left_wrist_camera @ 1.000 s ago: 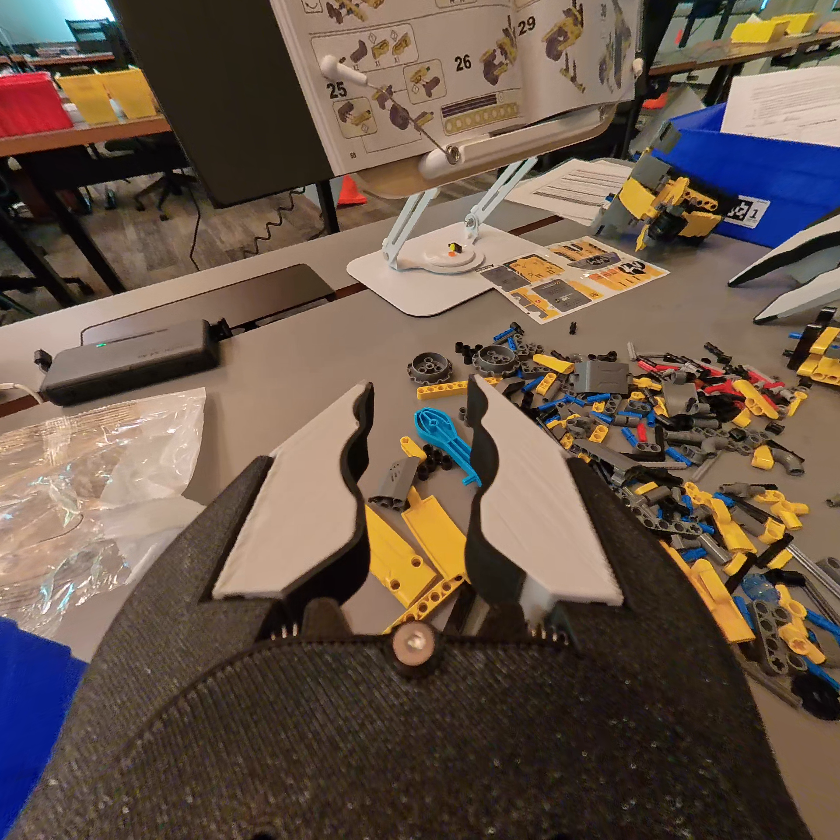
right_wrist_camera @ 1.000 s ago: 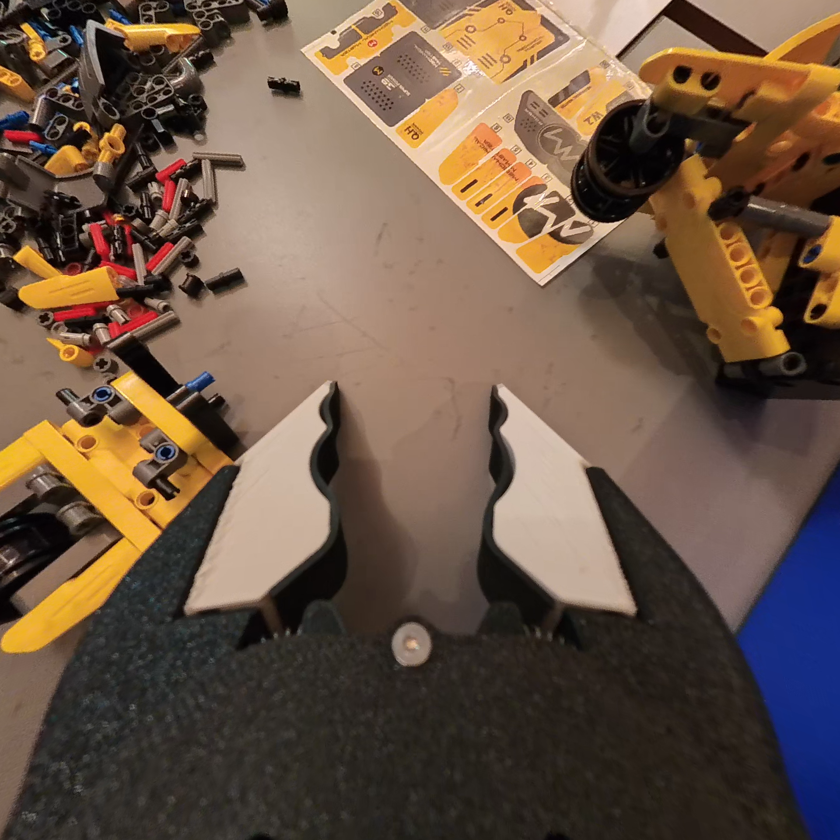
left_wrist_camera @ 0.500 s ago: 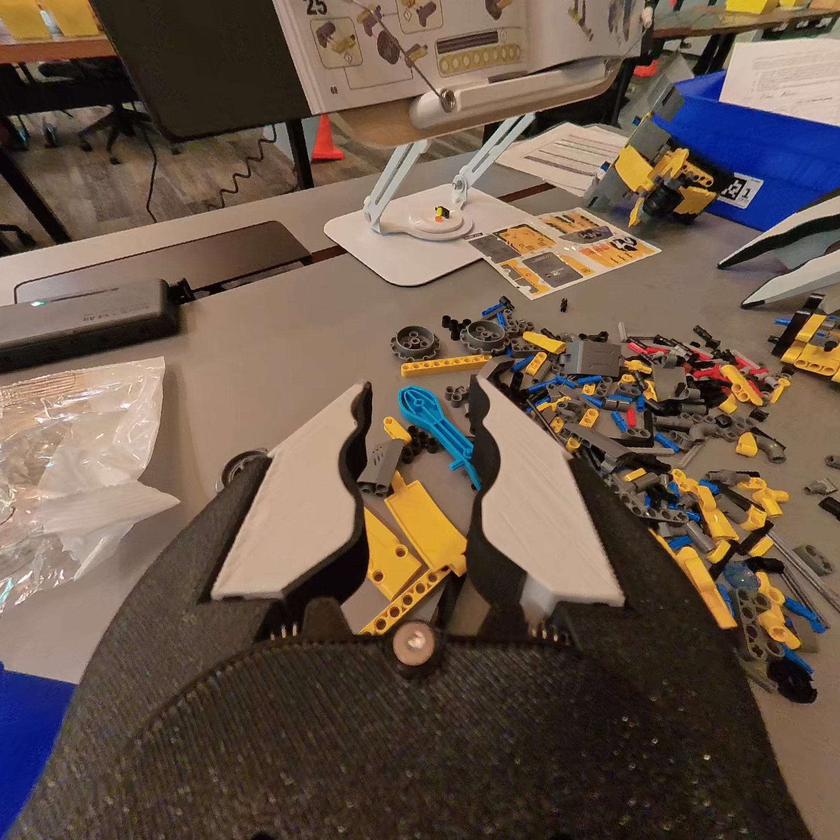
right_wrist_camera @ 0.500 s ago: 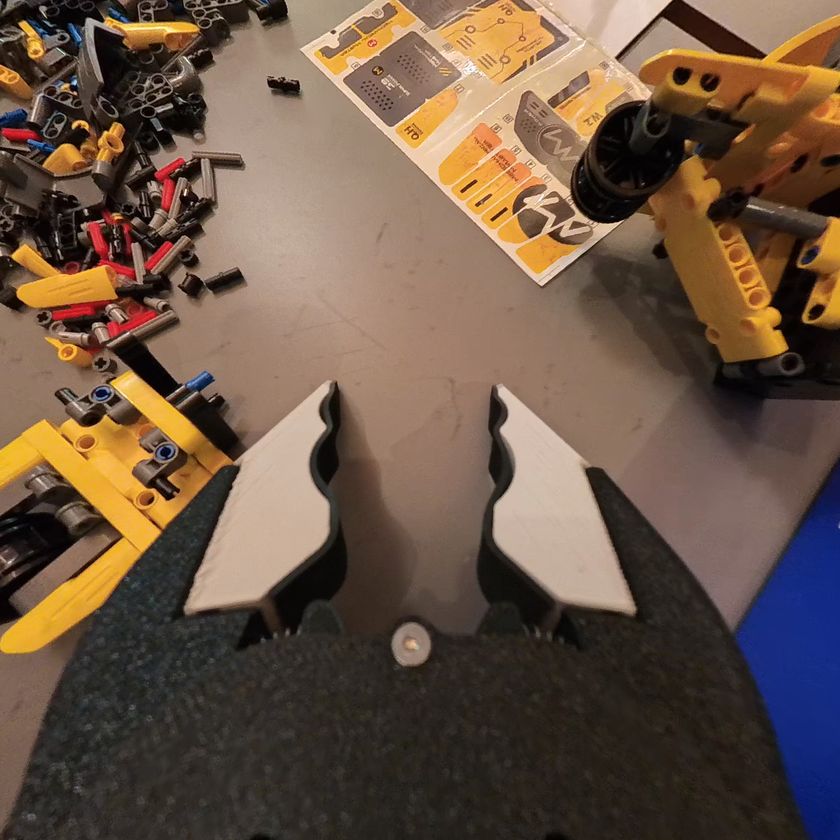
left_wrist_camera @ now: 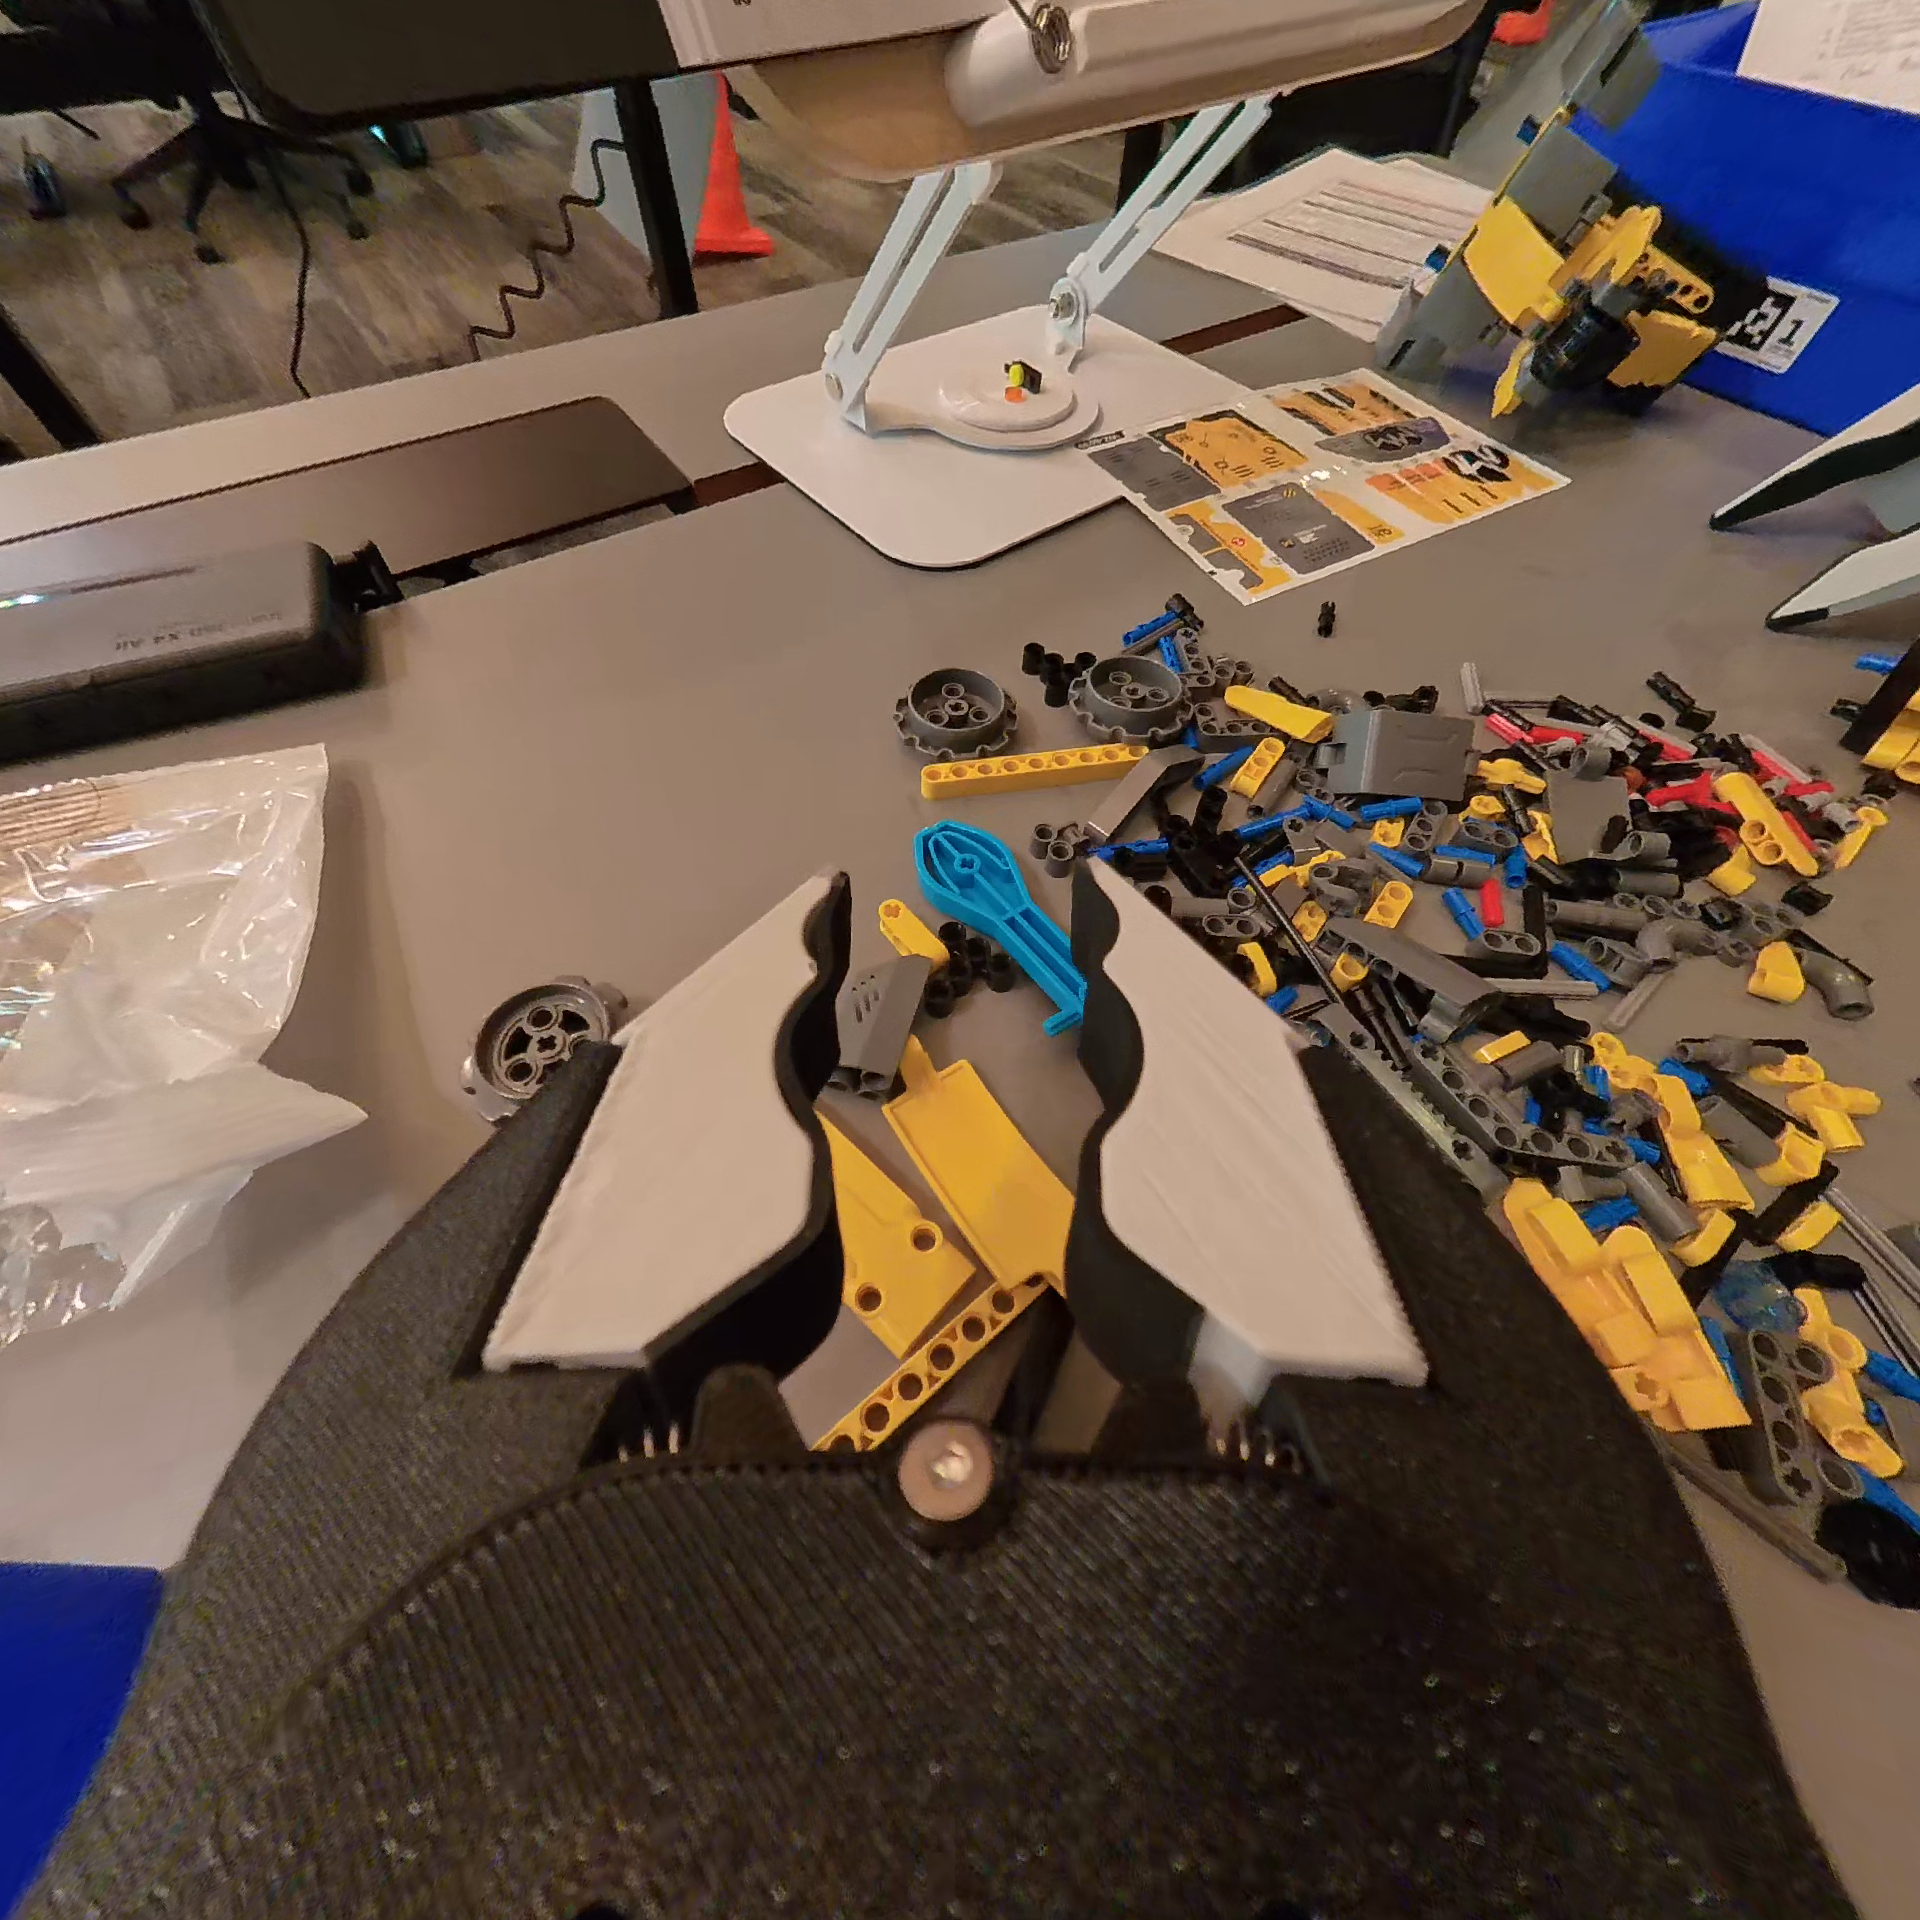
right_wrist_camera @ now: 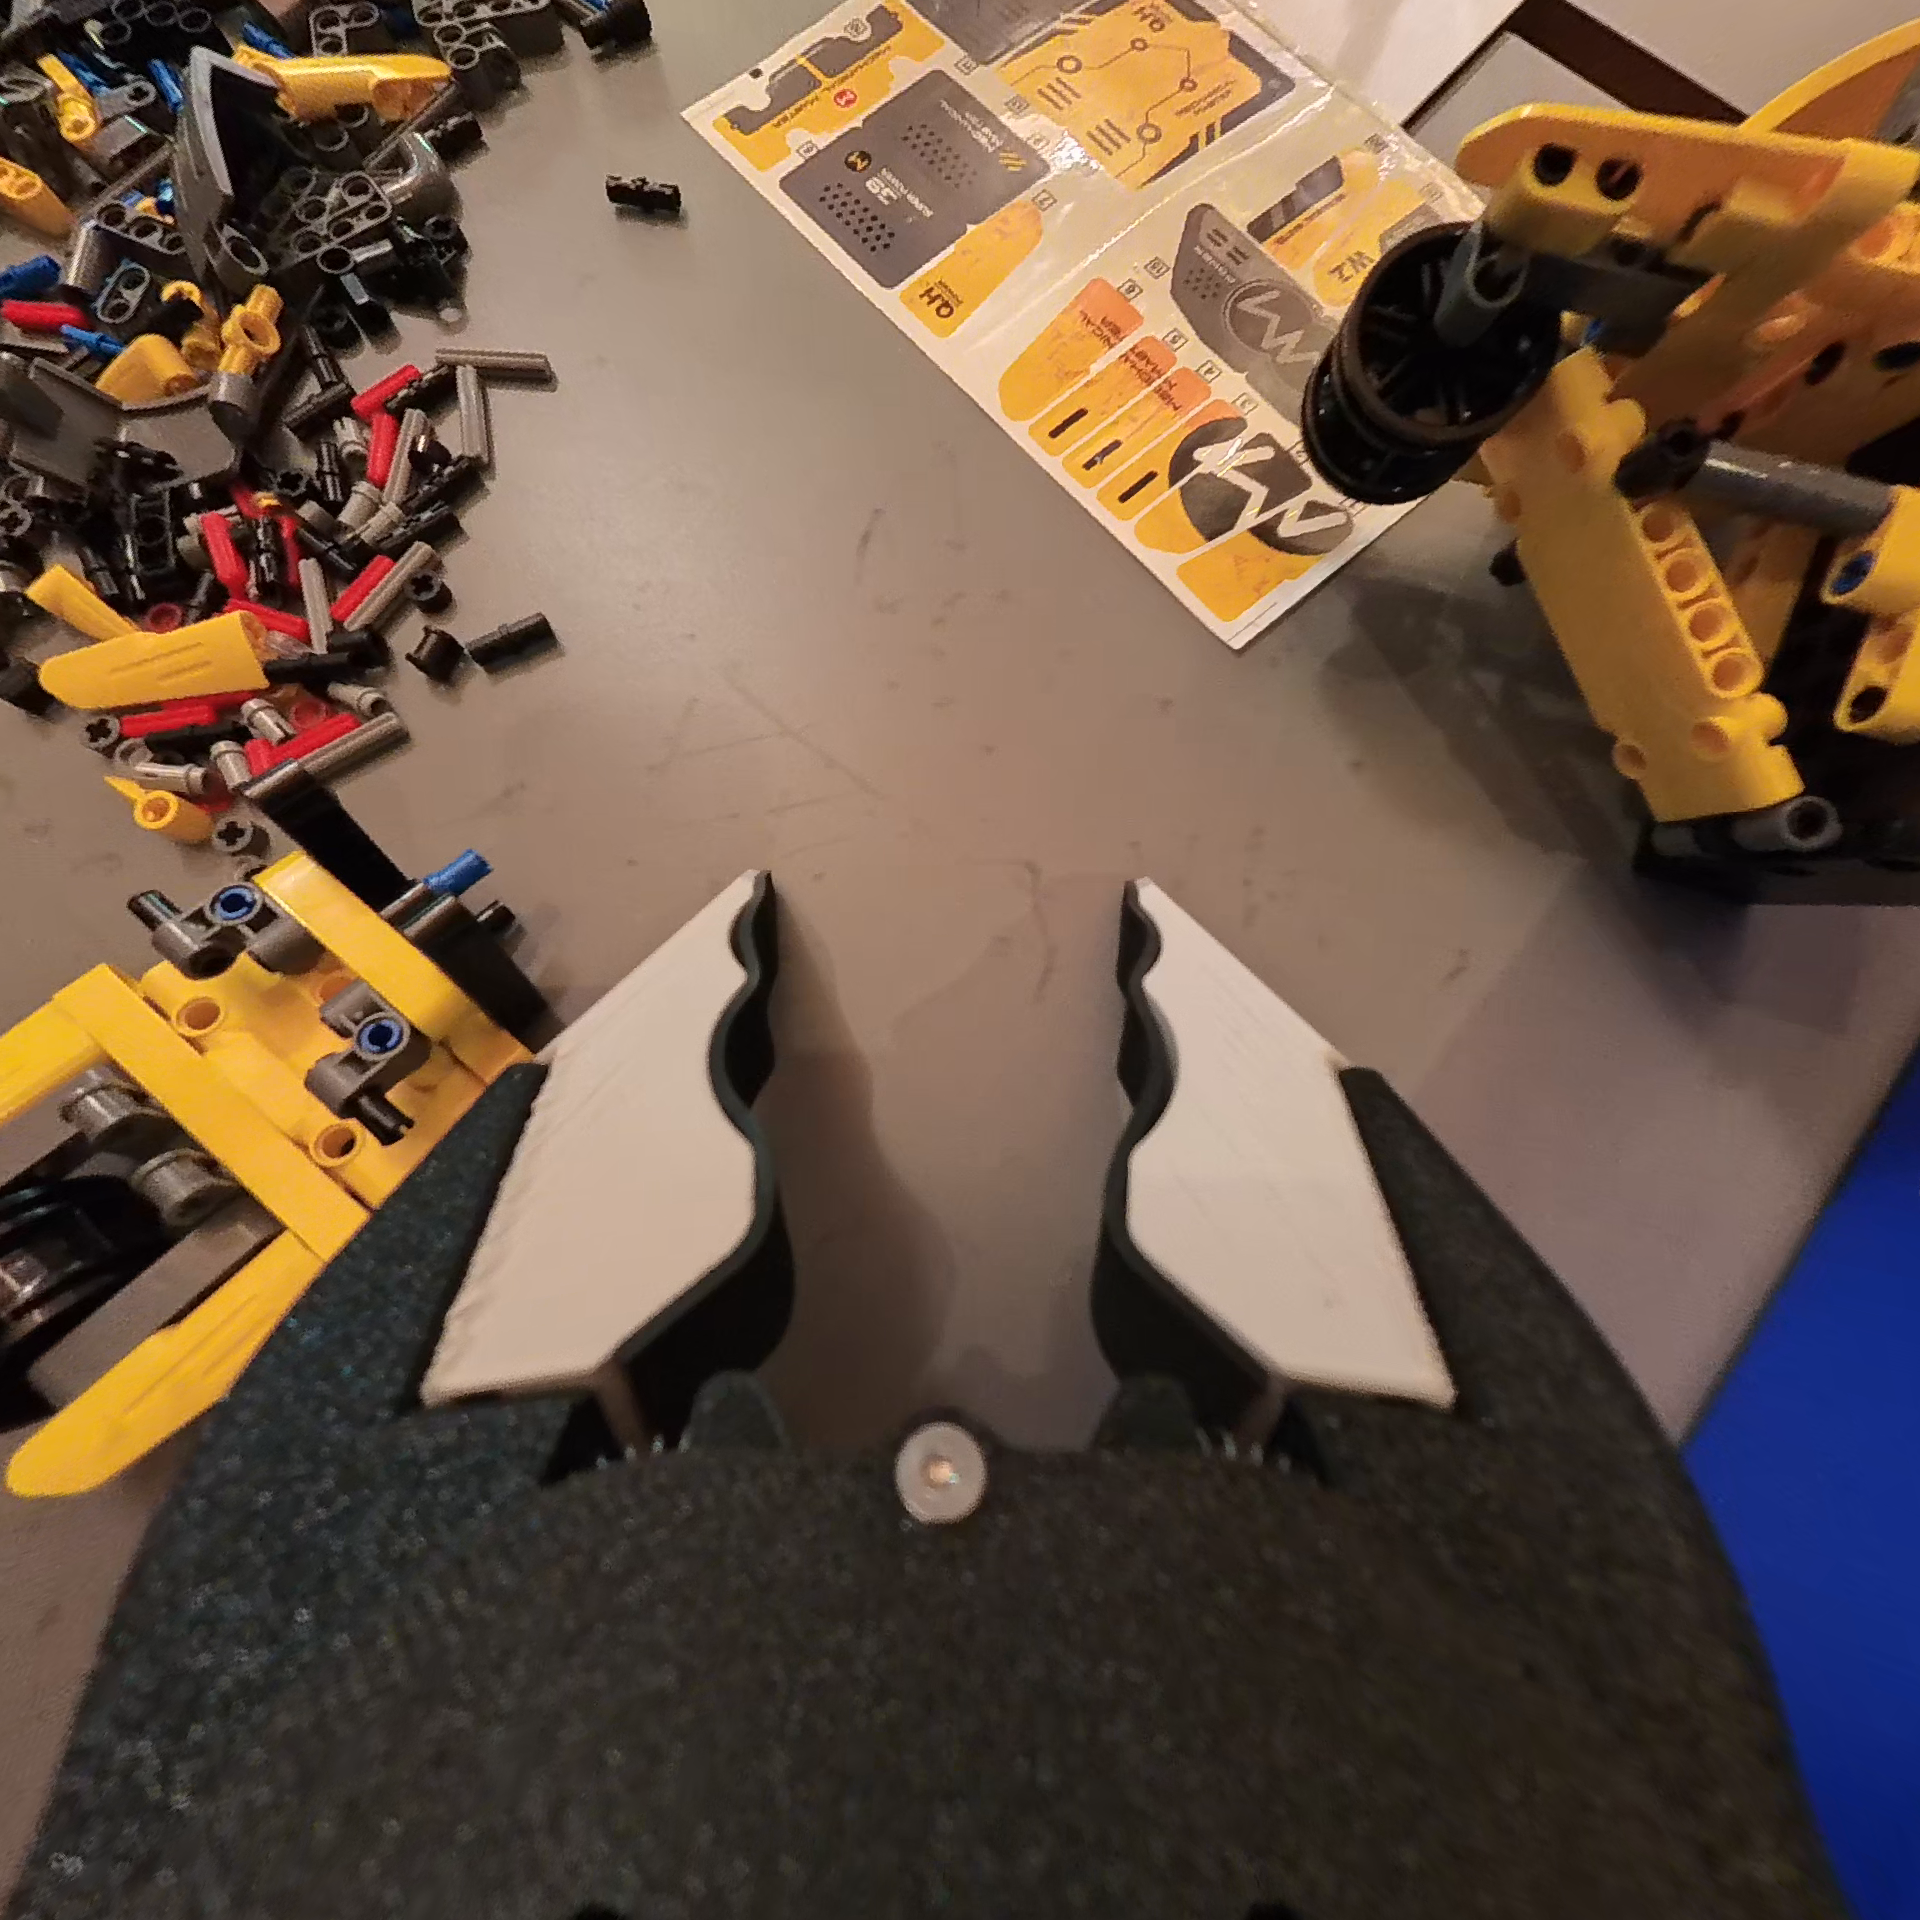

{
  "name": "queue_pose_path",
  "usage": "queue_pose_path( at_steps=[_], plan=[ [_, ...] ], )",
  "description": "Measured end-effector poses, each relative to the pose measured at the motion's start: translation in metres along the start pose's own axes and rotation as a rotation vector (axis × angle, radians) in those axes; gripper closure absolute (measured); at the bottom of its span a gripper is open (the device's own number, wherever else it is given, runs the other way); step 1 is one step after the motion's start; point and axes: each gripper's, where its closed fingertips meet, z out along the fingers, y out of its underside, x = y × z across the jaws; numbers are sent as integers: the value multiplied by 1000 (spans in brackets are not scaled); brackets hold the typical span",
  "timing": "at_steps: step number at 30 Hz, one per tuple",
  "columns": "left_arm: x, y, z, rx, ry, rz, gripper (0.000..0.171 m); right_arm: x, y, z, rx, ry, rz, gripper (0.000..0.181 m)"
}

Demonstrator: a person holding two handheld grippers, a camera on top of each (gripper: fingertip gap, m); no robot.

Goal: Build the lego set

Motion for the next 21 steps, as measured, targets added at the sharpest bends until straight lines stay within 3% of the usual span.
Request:
queue_pose_path(
  at_steps=[6,7,9,11,15,19,21],
  plan=[
    [2,-2,-1,2,3,6,131,1,-2,3,-6,5,7,107],
    [2,-2,-1,4,2,10,131,2,-2,3,-7,14,12,111],
    [2,-4,-2,6,-4,22,131,3,-2,-1,-7,16,6,147],
    [3,-5,-3,7,-6,28,131,3,-10,-6,38,22,-6,152],
    [5,-6,-4,9,2,31,132,2,-31,-20,164,54,-70,181],
    [7,-5,-3,1,3,46,131,-10,-49,-30,283,27,-97,181],
    [7,-2,-1,-9,1,49,131,-19,-58,-34,344,-39,-73,169]
  ],
)
